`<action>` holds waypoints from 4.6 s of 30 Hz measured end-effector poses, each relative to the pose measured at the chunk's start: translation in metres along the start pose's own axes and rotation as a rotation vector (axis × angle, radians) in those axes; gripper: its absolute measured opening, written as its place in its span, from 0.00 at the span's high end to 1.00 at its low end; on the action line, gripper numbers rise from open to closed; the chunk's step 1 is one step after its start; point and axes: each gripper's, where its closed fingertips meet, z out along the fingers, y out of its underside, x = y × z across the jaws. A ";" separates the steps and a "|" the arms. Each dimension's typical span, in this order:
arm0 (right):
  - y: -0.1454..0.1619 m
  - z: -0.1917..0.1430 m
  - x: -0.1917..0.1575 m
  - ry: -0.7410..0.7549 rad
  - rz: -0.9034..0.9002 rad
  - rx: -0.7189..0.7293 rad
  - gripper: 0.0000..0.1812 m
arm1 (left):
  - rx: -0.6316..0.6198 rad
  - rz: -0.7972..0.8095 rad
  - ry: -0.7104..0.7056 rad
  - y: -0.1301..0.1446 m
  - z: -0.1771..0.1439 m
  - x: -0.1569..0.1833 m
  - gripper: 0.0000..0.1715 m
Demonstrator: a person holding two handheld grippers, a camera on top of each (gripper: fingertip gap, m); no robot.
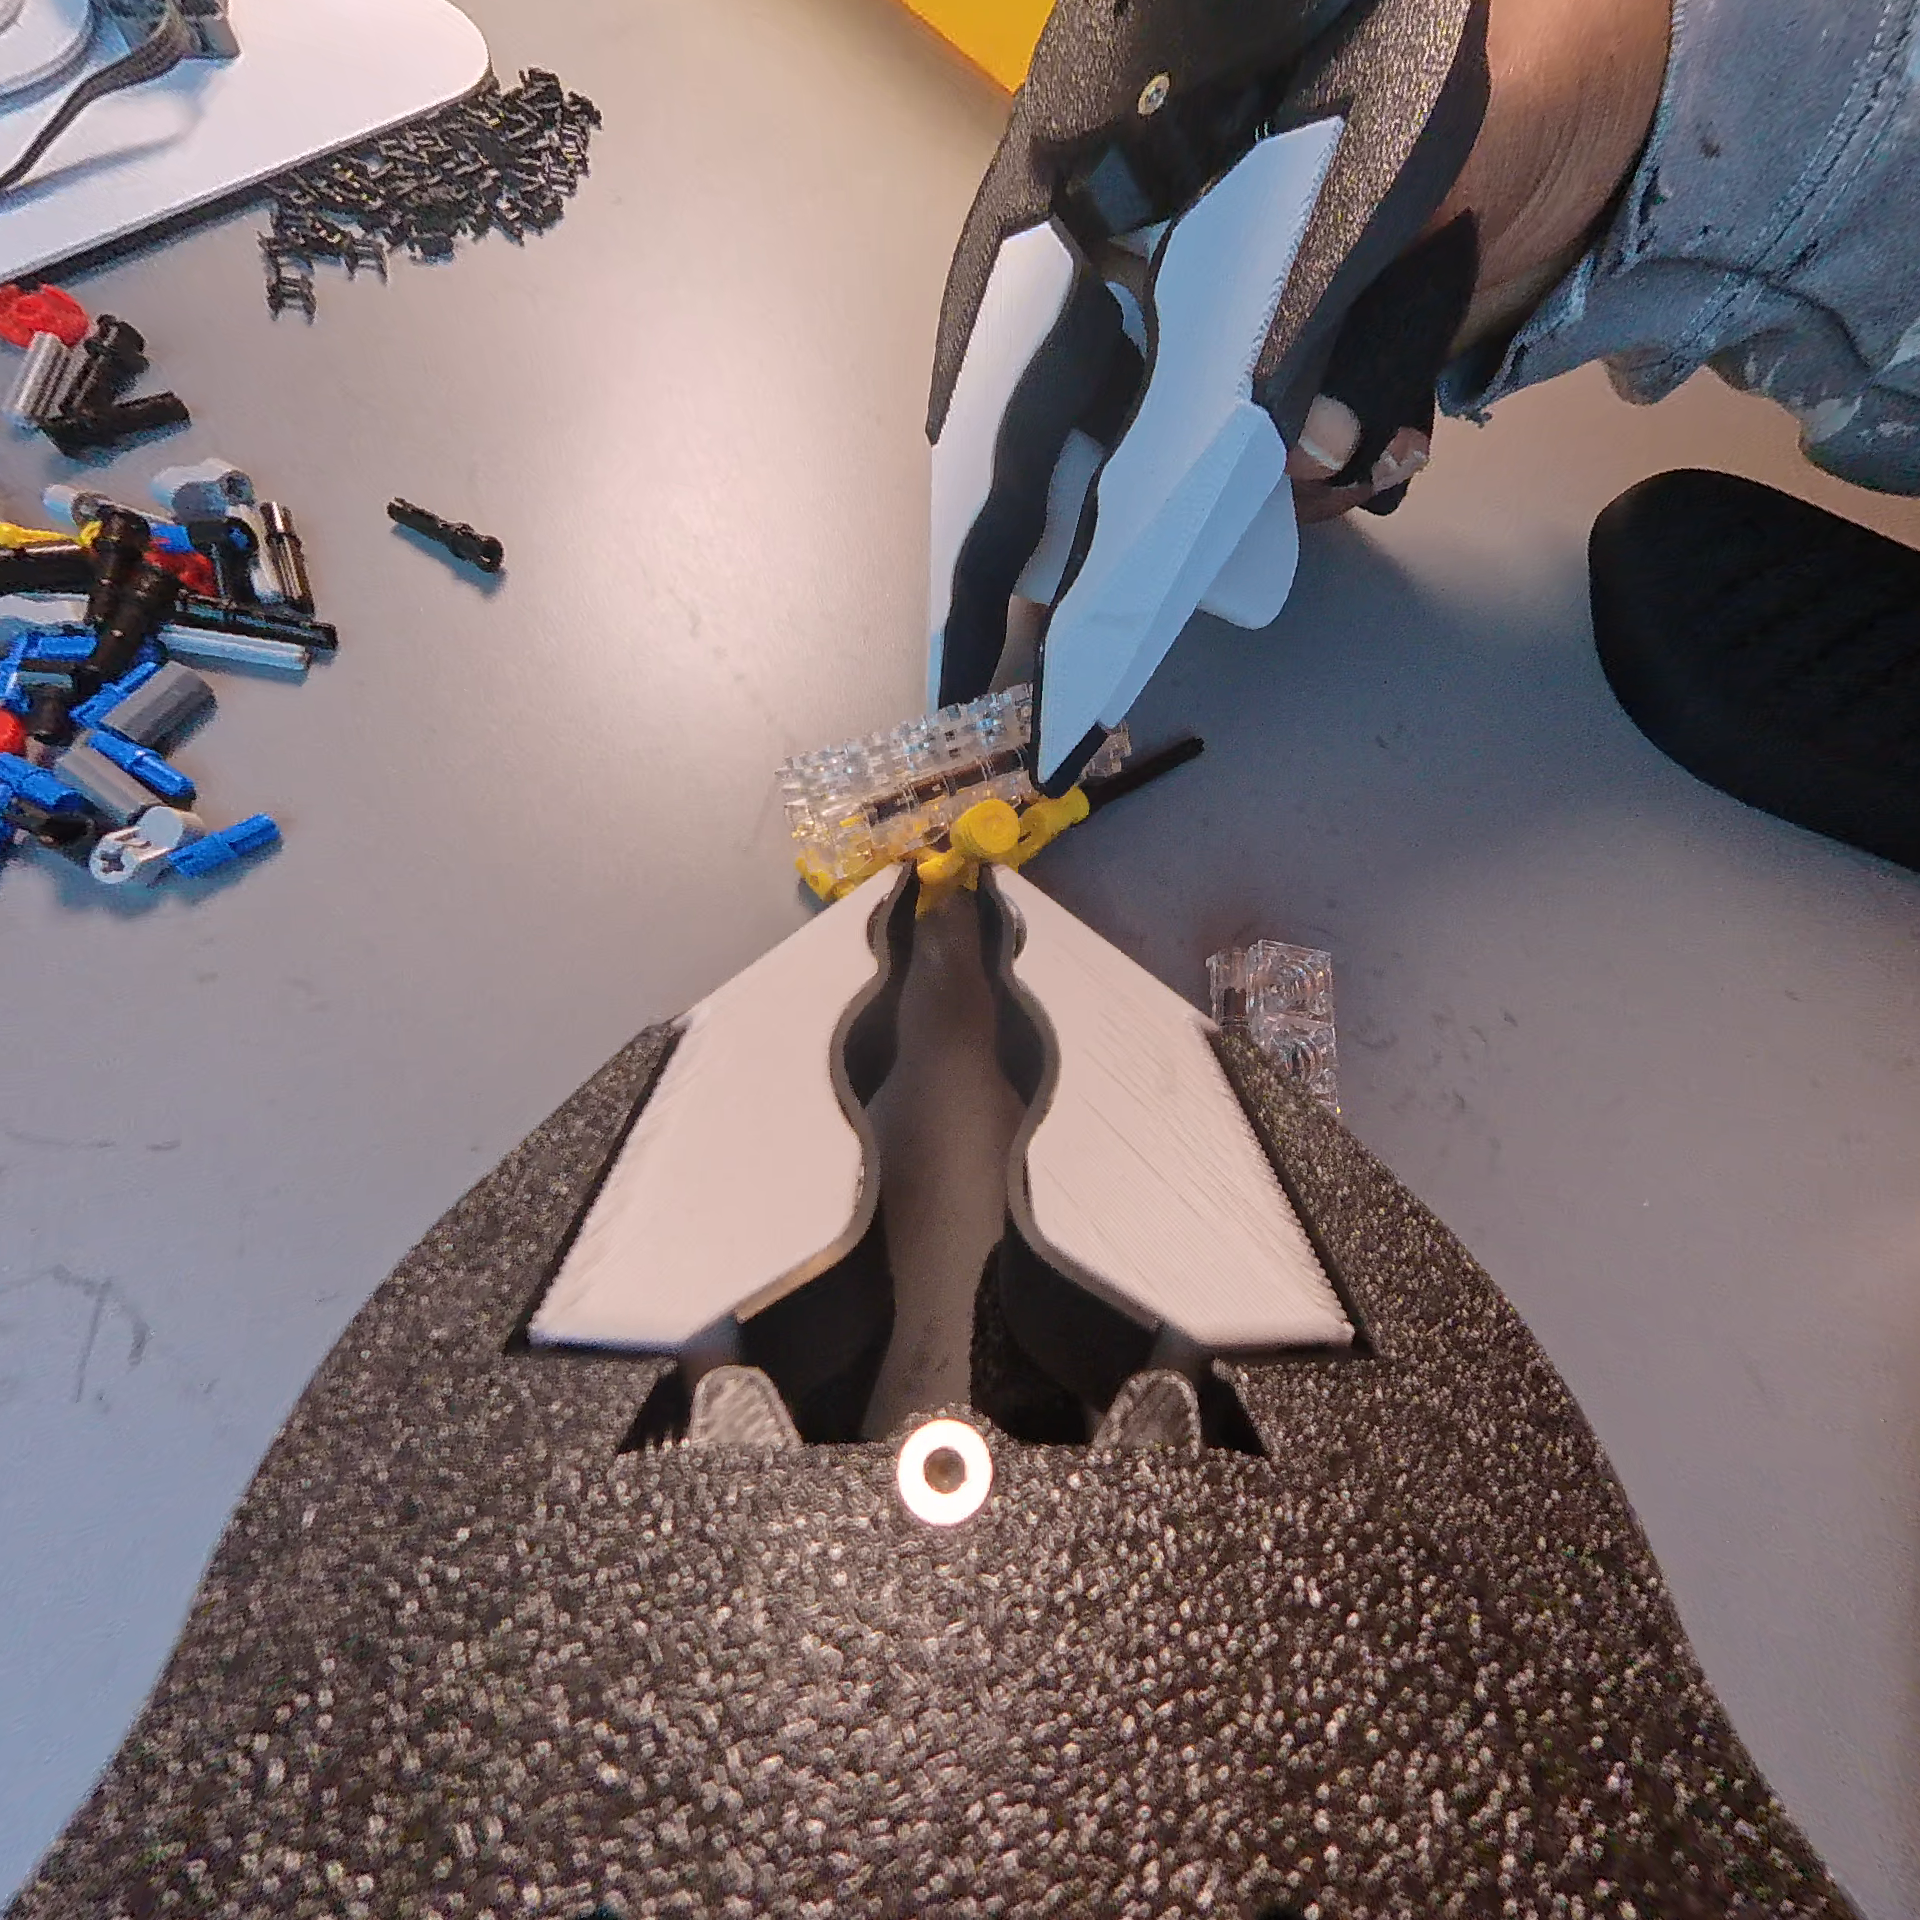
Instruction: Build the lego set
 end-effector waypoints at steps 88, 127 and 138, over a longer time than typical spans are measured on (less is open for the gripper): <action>-0.004 -0.012 0.009 -0.134 0.154 -0.032 0.88 | 0.031 -0.050 0.007 -0.013 0.002 0.001 0.95; -0.010 -0.017 0.015 0.228 -0.195 -0.117 0.88 | -0.020 -0.156 0.064 -0.017 0.009 -0.004 0.95; -0.009 -0.023 0.017 0.181 -0.105 -0.076 0.91 | -0.003 -0.112 0.036 -0.018 0.005 -0.009 0.94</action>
